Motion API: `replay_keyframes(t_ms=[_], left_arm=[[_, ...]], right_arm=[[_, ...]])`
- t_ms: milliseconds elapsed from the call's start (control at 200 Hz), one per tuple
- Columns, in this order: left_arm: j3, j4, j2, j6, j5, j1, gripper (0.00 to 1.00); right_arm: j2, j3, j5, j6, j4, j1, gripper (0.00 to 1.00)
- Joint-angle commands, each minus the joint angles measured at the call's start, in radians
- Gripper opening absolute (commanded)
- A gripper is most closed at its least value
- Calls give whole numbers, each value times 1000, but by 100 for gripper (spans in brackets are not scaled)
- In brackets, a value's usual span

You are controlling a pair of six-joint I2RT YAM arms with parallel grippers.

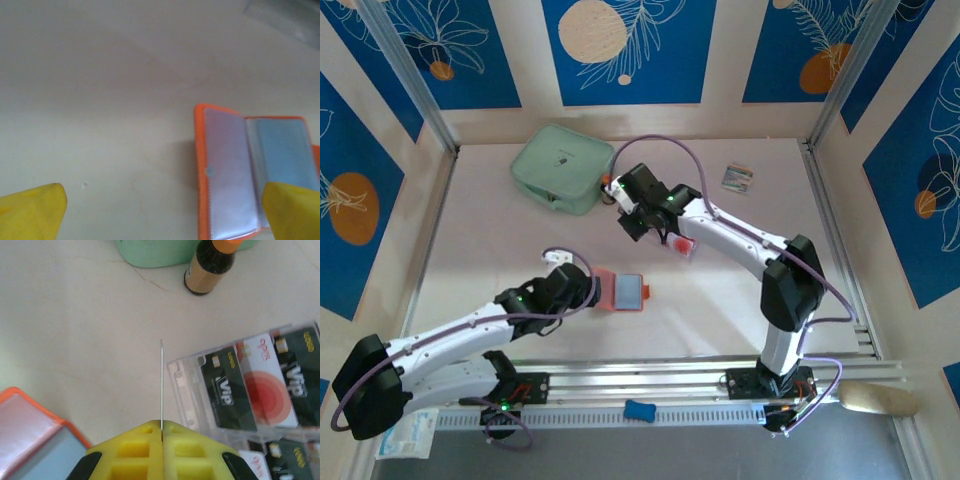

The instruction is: Put the credit cards into the card holder

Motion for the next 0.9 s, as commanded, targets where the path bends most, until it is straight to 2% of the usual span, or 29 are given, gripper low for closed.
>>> replay_keyframes(t_ms=[0, 250, 460, 780, 895], left_arm=[[63, -33, 18, 70, 11, 9, 100], [166, -80, 158, 136, 18, 7, 100], [175, -90, 223, 151, 4, 8, 100], [149, -88, 279, 152, -30, 8, 100], [137, -93, 295, 147, -48, 8, 100]], right_arm=[[-54, -87, -92, 213, 29, -14, 0], [-227, -360, -255, 543, 200, -83, 0], [-347, -586, -417, 749, 415, -146, 0], [-305, -764, -546, 946, 698, -139, 0], [-283, -811, -548, 983, 792, -114, 0]])
